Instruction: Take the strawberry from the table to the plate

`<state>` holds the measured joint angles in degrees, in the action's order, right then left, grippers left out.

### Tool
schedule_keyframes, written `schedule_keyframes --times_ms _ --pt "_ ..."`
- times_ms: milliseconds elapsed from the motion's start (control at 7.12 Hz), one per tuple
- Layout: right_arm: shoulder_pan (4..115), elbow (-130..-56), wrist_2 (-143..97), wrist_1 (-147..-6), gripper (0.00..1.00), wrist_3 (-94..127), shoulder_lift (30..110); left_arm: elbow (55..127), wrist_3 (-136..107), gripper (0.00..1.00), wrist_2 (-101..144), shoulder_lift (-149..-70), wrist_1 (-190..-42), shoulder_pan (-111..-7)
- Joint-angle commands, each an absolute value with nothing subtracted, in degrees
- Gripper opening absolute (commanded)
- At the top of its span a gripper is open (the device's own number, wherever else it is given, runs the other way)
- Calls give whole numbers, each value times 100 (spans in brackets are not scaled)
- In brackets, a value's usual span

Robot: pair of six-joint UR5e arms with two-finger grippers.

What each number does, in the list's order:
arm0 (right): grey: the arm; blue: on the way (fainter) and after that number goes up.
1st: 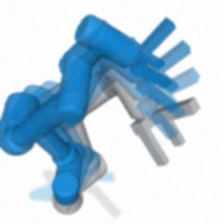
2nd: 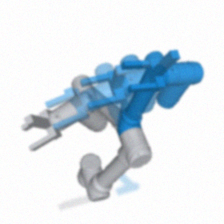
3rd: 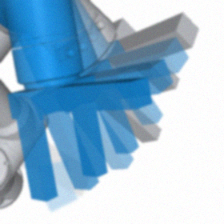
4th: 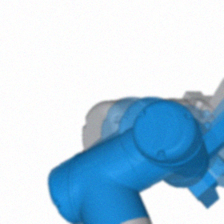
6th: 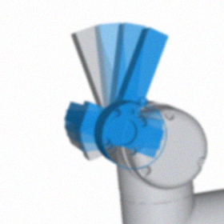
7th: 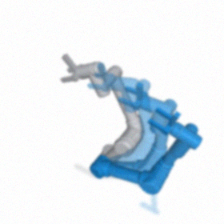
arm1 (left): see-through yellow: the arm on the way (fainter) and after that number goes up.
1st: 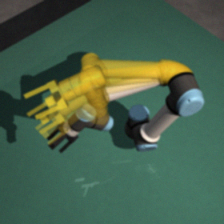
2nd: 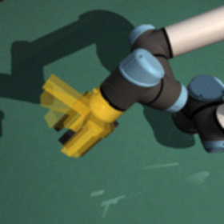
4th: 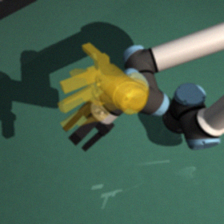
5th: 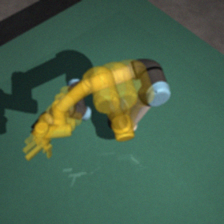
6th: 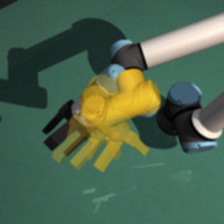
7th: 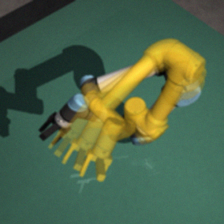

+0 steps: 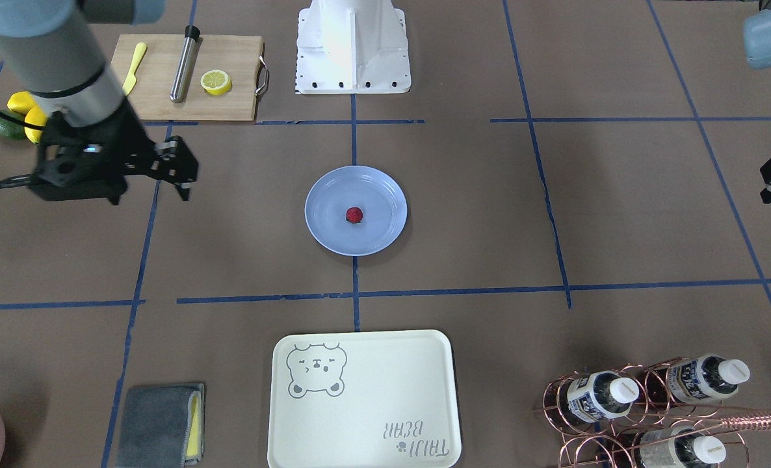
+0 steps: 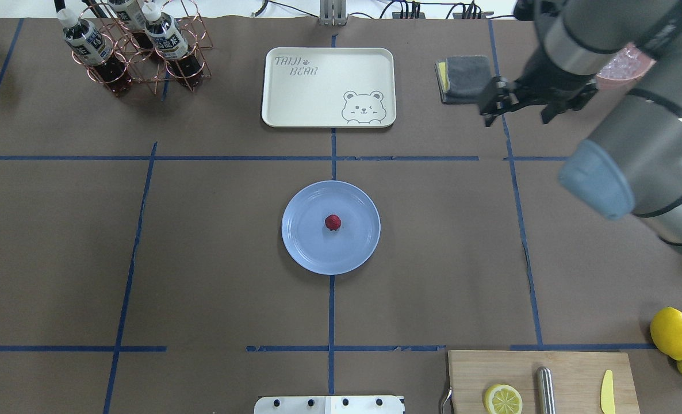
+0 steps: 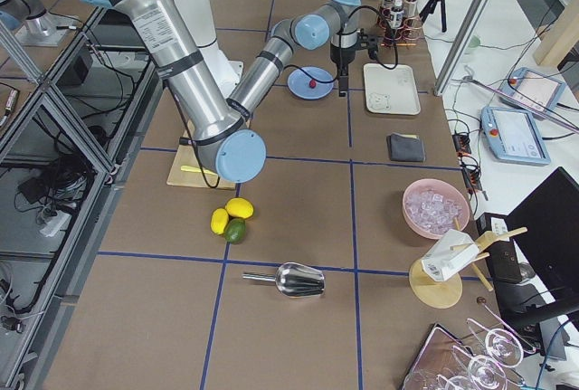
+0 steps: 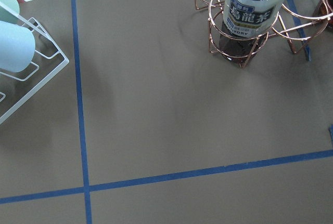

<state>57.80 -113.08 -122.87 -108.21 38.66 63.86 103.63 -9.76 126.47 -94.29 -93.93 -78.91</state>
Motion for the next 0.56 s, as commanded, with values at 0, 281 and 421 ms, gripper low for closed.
schedule_keyframes --times_ms 0,281,421 --pt "7078 -11374 -12934 -10820 100 1383 7921 9811 40 100 13042 -9317 -9308 -8540" --pt "8291 -10805 -13498 -10802 100 -649 8698 9730 483 100 13060 -8941 -9255 -8710" --pt "8627 -10436 -13526 -10793 100 -1155 8875 9599 684 100 13069 -8669 -9316 -8710"
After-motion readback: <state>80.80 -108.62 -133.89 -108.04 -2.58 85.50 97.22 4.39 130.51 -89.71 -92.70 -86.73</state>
